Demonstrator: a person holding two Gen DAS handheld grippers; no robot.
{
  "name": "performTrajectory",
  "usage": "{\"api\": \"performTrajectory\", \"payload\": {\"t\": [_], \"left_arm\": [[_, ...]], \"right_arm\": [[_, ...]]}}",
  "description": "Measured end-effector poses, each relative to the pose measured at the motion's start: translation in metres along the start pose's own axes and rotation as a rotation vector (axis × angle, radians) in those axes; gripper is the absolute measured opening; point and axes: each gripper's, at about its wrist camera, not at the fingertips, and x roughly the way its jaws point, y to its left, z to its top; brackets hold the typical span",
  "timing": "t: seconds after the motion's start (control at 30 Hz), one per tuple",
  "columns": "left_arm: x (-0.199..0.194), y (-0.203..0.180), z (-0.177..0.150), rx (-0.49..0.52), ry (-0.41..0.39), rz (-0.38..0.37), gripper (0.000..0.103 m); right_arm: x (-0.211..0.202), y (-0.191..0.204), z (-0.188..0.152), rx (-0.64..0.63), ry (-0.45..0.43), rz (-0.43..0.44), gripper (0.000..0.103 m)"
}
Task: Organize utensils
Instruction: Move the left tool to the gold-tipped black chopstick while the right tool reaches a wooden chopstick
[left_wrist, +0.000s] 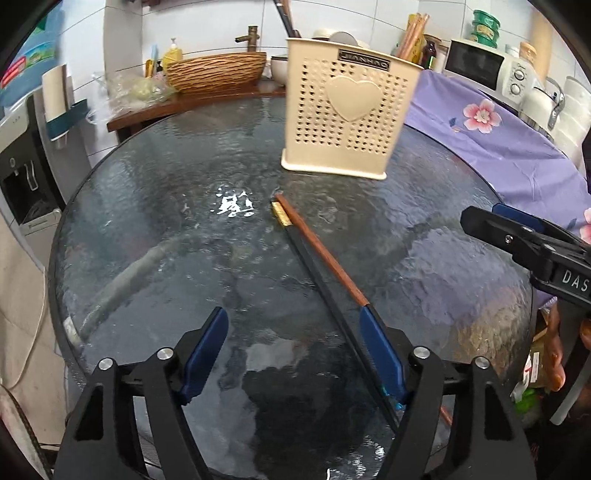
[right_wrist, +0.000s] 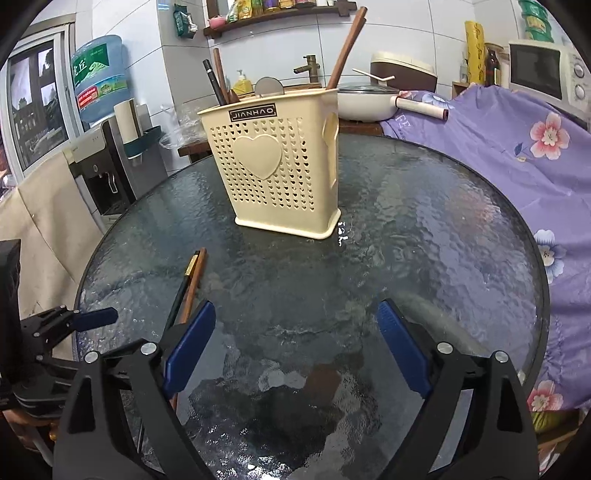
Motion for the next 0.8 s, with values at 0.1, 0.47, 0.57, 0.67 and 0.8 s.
{"api": "performTrajectory", "payload": {"t": [0.1,0.47,0.57,0.67,0.8], "left_arm": [[0.006,-0.007,0.000,0.022,0.019,0.008,0.058],[0.024,-0.016,0.013,0.056,0.042,0.062,0.048],[0.031,-0.013,0.023,0.048,0.048,0.075,0.042],[0.042,-0.004,0.038,0.027,0.055,0.081,0.039],[0.056,0.010,0.058,0.002,0.069,0.092,0.030]], "right_arm": [[0.000,-0.003,-0.001,0.015,0.006,0.010,0.089],[0.005,-0.002,0.004,0.032,0.032,0.021,0.090],[0.005,0.000,0.005,0.036,0.038,0.021,0.090],[0.005,0.001,0.006,0.037,0.040,0.022,0.090],[0.006,0.004,0.008,0.033,0.049,0.021,0.090]]}}
